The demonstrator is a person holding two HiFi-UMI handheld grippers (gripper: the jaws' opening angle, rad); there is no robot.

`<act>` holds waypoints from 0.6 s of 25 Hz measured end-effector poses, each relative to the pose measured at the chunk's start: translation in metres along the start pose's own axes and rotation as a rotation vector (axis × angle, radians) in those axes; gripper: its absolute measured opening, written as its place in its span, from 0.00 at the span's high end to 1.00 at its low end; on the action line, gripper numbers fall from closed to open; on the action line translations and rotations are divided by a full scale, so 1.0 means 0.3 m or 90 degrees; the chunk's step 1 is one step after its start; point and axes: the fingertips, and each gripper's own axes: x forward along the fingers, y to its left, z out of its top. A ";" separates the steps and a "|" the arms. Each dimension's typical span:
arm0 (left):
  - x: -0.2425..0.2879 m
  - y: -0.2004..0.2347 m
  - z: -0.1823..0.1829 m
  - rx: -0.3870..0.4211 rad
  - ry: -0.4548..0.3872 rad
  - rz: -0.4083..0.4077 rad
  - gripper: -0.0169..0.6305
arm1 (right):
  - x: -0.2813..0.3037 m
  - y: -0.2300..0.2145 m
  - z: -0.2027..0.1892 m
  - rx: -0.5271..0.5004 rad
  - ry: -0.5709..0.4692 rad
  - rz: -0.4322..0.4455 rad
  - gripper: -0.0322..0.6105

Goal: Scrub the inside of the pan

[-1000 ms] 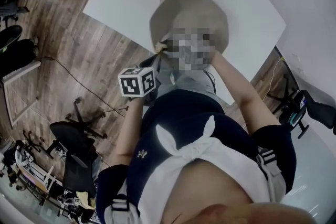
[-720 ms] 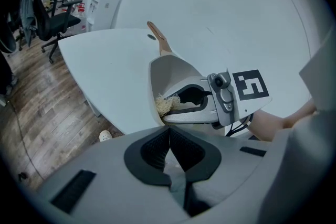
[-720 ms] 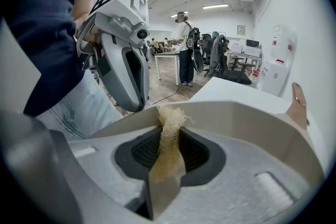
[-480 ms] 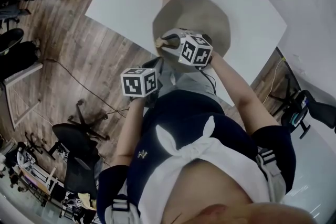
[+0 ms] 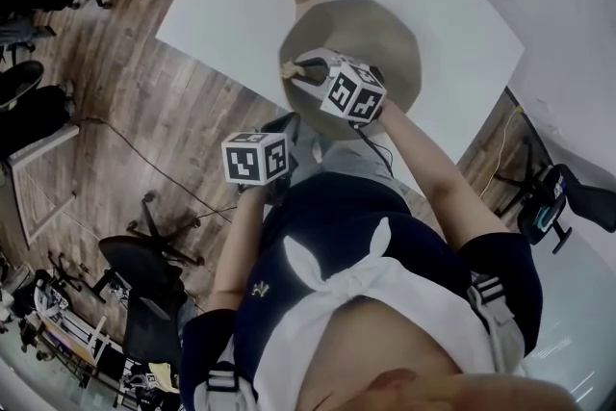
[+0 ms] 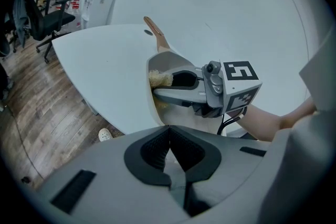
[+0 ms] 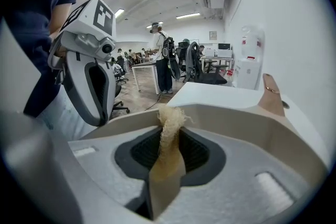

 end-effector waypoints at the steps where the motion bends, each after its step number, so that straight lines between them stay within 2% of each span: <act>1: -0.001 -0.004 -0.002 -0.001 0.001 -0.001 0.97 | -0.003 -0.006 0.001 0.004 -0.001 -0.007 0.81; 15: -0.007 0.004 0.021 -0.003 -0.006 0.014 0.97 | -0.002 -0.110 -0.003 0.054 0.000 -0.095 0.81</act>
